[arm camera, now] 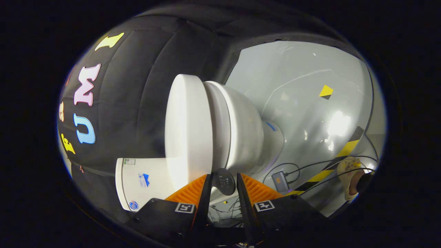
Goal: Open the toilet lid.
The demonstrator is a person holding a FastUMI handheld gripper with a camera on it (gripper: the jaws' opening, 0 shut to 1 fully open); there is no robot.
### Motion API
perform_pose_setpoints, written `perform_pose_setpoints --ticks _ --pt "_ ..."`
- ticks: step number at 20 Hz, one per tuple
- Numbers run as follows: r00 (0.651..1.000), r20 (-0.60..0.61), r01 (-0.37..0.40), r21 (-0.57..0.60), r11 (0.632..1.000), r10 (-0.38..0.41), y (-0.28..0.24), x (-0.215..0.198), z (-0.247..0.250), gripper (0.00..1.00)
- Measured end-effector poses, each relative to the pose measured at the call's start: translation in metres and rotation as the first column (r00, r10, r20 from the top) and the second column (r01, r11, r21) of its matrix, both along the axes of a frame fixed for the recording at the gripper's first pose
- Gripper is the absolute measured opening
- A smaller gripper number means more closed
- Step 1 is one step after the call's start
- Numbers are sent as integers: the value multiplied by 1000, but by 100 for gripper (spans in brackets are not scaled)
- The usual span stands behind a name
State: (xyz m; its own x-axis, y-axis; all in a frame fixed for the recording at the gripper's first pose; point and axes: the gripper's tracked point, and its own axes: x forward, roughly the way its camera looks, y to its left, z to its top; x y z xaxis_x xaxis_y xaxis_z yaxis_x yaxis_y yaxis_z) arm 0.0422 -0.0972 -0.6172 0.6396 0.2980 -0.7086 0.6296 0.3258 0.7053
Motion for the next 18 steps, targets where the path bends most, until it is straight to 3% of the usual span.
perform_pose_setpoints --ticks 2,3,4,5,11,18 --pt "1000 17 3 13 1000 -3 0 0 -2 48" --pt "1000 5 31 31 999 -31 -23 -8 7 36" --pt "999 1 50 41 998 -50 0 15 -19 25" --pt "999 9 52 49 997 -52 -3 -1 -7 13" --pt "999 30 25 27 999 -26 0 2 -1 13" --pt "995 -16 -96 -183 978 95 5 5 22 13"
